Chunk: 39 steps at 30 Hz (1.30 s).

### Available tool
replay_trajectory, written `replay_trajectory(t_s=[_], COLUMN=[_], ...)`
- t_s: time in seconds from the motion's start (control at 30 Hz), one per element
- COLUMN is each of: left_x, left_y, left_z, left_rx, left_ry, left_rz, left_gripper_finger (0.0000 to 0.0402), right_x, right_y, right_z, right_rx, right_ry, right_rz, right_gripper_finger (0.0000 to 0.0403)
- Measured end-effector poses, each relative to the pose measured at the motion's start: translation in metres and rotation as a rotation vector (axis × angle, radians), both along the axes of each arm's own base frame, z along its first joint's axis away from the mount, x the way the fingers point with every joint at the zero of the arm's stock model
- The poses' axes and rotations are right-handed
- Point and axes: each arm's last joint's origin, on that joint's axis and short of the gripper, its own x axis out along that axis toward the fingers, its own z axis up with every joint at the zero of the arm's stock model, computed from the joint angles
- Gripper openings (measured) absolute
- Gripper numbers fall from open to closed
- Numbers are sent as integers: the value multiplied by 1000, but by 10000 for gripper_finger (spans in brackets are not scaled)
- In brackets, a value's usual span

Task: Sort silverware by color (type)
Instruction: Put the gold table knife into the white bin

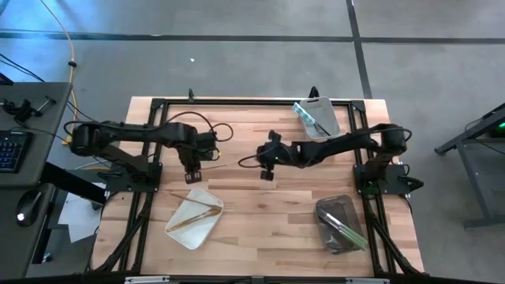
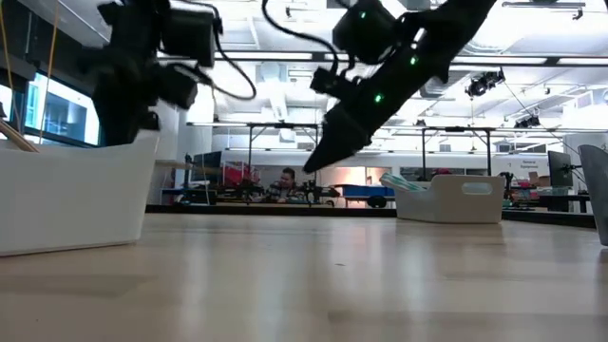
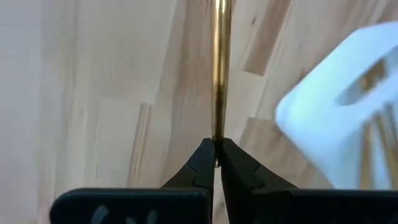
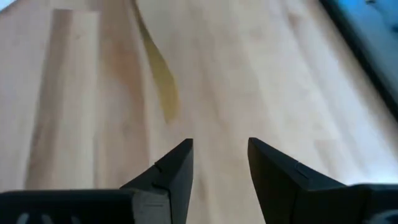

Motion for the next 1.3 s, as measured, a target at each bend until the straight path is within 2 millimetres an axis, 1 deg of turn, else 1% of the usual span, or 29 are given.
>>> replay_trajectory(t_s=[0.17,0.27,0.33,0.5,0.57,0.67,0.77,0.83,0.97,1.07,1.17,1.3], left_x=[-7,-9,-10,-14,-16,-18,-20,-23,-33,-39,-47,-60], left_y=[-3,-8,-14,-32,-42,-61,-83,-98,-129,-152,-172,-195], left_z=[32,50,61,85,93,102,109,111,111,112,113,108], left_rx=[6,6,3,-23,-56,-126,-165,-186,-212,-242,-265,-293], left_ry=[-39,-47,-32,25,48,78,90,115,170,176,174,214], left_rz=[57,74,81,112,144,200,235,268,340,379,435,504], left_gripper_finger=[0,0,0,0,0,0,0,0,0,0,0,0], right_x=[-13,-25,-35,-57,-65,-74,-77,-75,-75,-74,-74,-74], right_y=[-2,-7,-12,-22,-25,-34,-43,-43,-36,-33,-33,-33], right_z=[30,40,41,35,32,38,44,48,43,44,44,44], right_rx=[-78,-87,-74,-22,-8,15,53,54,45,34,34,34], right_ry=[-22,-59,-79,-210,-236,-288,-345,-387,-330,-339,-334,-335], right_rz=[-41,-61,-95,-149,-174,-254,-328,-331,-281,-283,-284,-284], right_gripper_finger=[137,137,137,137,137,137,138,137,137,137,137,137])
